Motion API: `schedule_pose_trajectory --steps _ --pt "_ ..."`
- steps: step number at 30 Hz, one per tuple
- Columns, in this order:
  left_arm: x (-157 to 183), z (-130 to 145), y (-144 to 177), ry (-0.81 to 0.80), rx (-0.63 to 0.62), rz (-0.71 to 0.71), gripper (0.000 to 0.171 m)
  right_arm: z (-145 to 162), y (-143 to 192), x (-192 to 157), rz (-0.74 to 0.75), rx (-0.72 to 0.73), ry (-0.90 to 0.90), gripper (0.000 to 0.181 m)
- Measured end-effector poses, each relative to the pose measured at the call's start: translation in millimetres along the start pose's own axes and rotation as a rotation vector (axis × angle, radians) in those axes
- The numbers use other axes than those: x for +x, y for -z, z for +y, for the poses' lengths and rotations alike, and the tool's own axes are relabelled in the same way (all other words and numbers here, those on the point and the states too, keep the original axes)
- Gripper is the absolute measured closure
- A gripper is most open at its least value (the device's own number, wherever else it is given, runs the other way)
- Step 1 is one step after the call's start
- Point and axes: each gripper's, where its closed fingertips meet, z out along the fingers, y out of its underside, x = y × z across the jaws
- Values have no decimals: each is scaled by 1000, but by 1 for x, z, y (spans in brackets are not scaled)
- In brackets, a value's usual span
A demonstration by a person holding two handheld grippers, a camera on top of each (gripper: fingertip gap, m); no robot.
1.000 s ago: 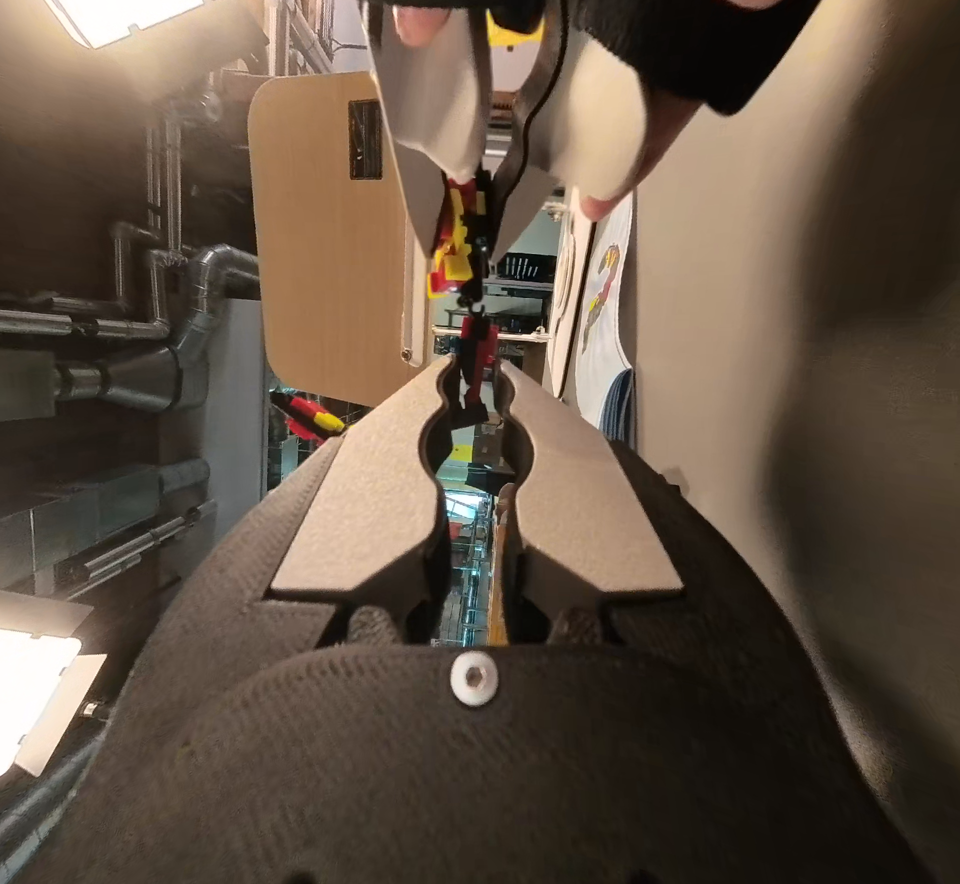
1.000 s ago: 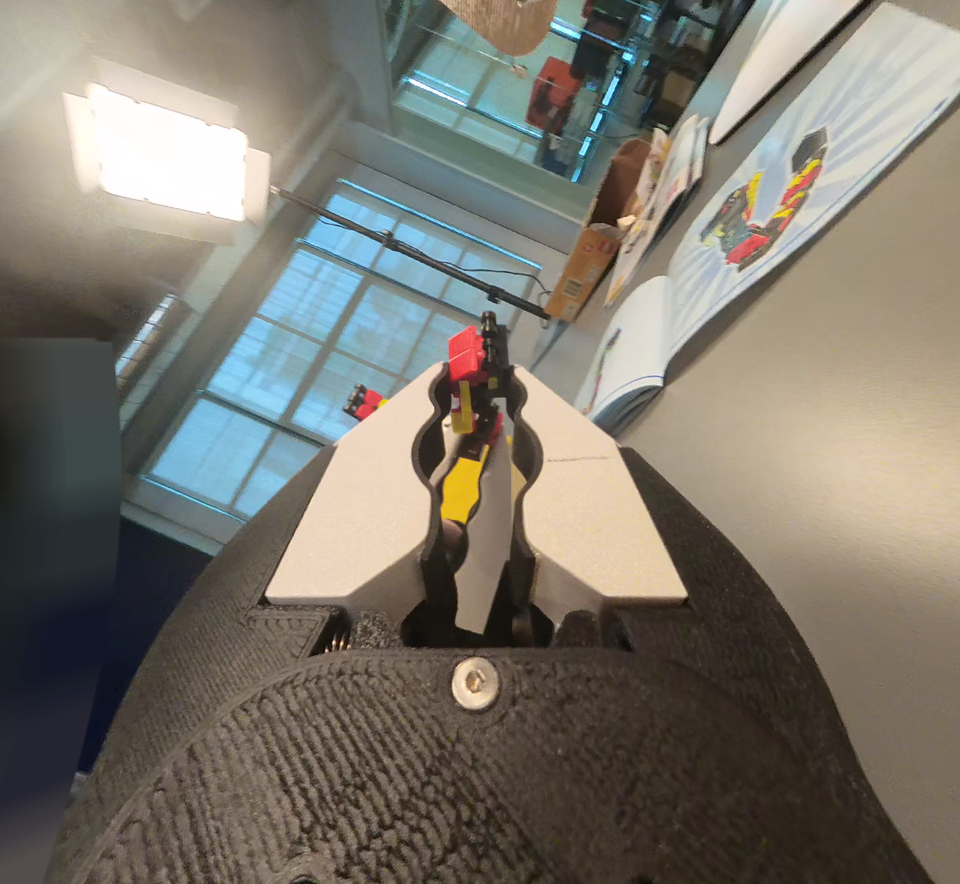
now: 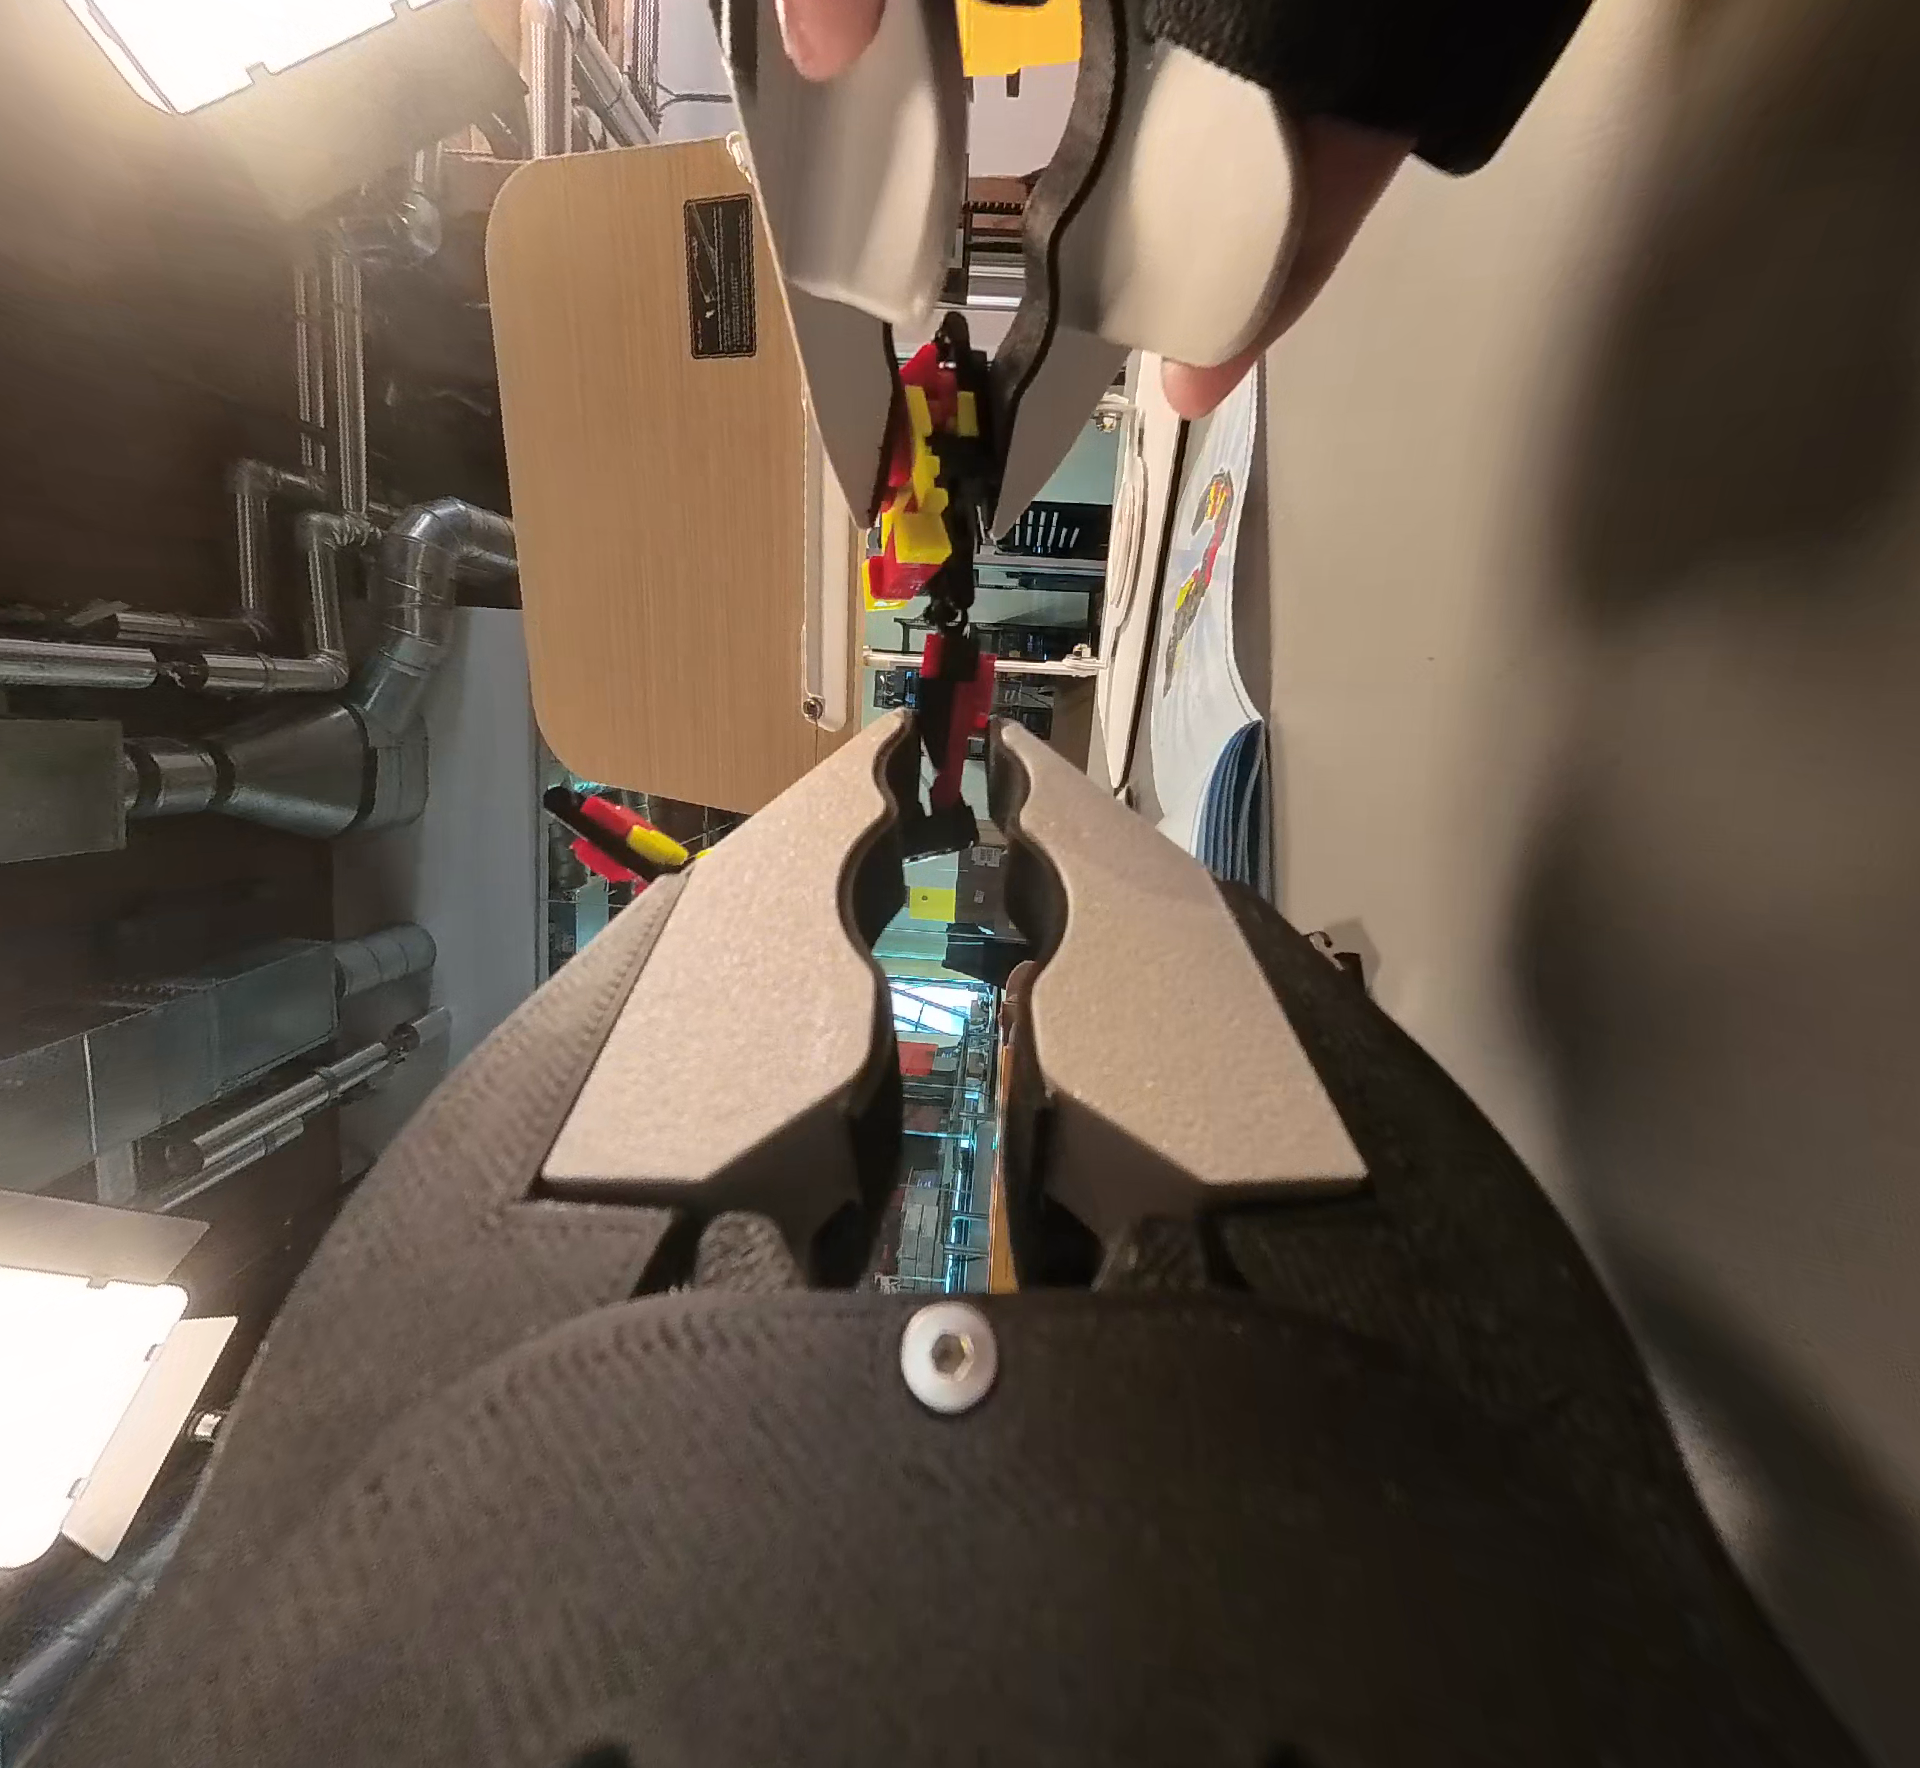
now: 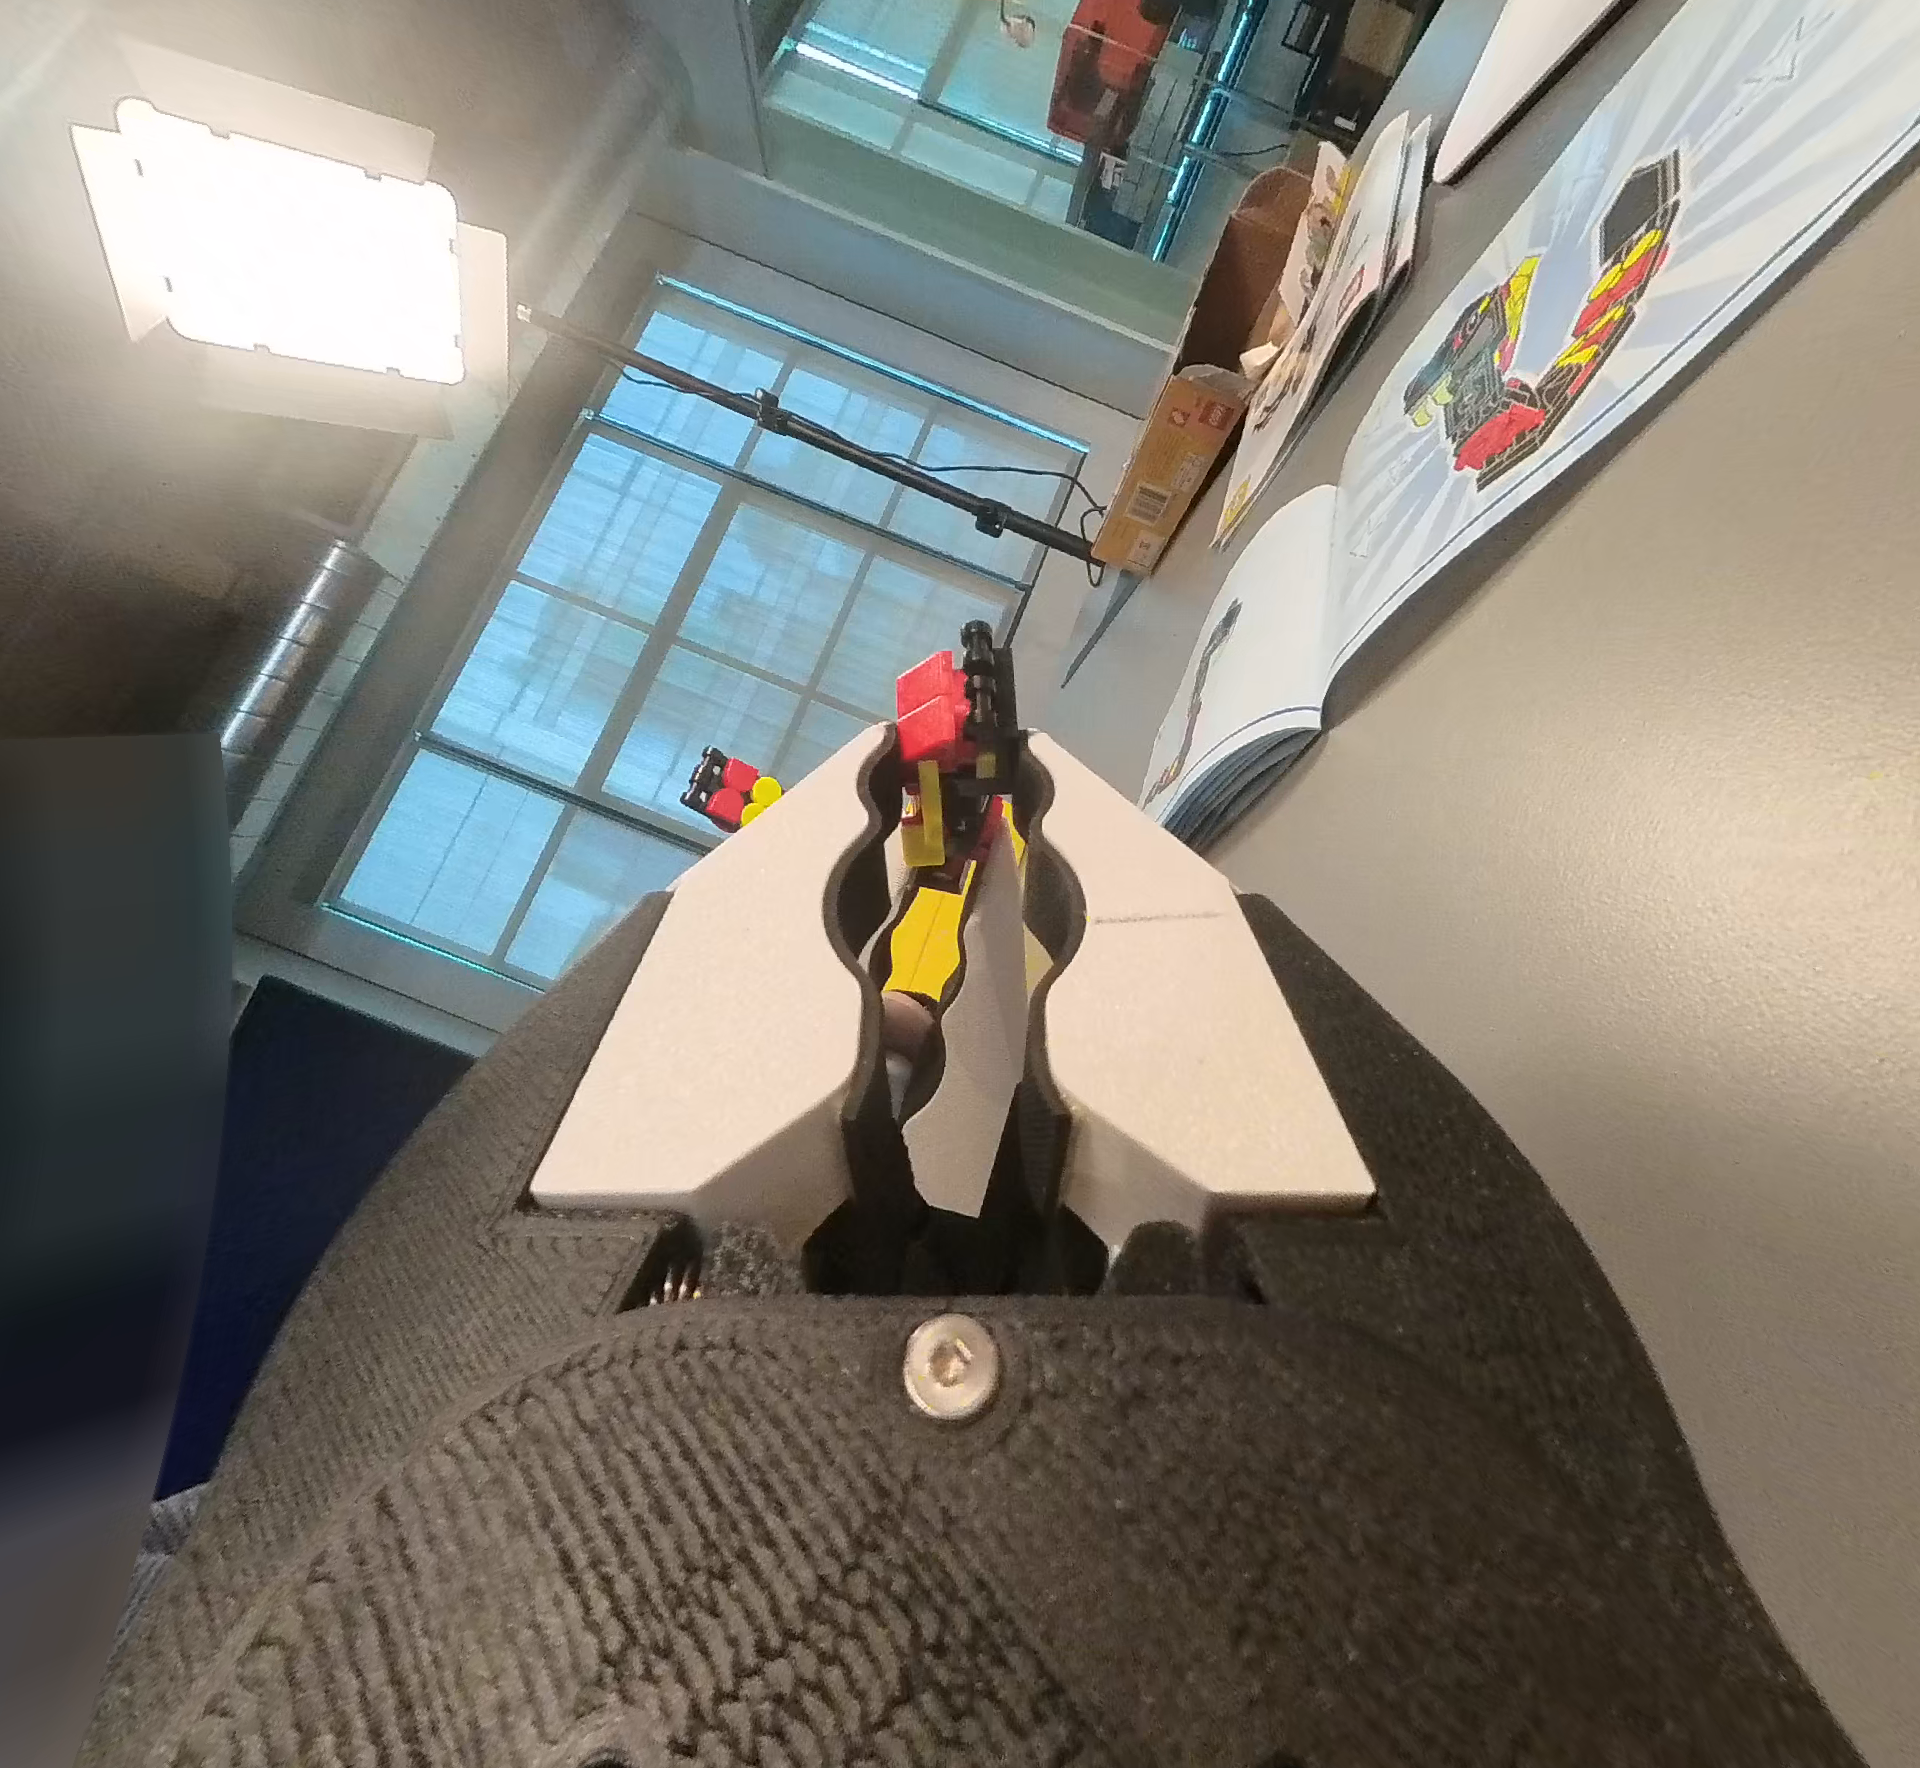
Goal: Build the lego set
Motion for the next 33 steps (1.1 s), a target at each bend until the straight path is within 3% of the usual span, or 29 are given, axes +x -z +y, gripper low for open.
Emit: schedule_pose_trajectory --steps 33 --pt "5 1 -1 42 11 24 161 1 0 1 14 -7 24 163"
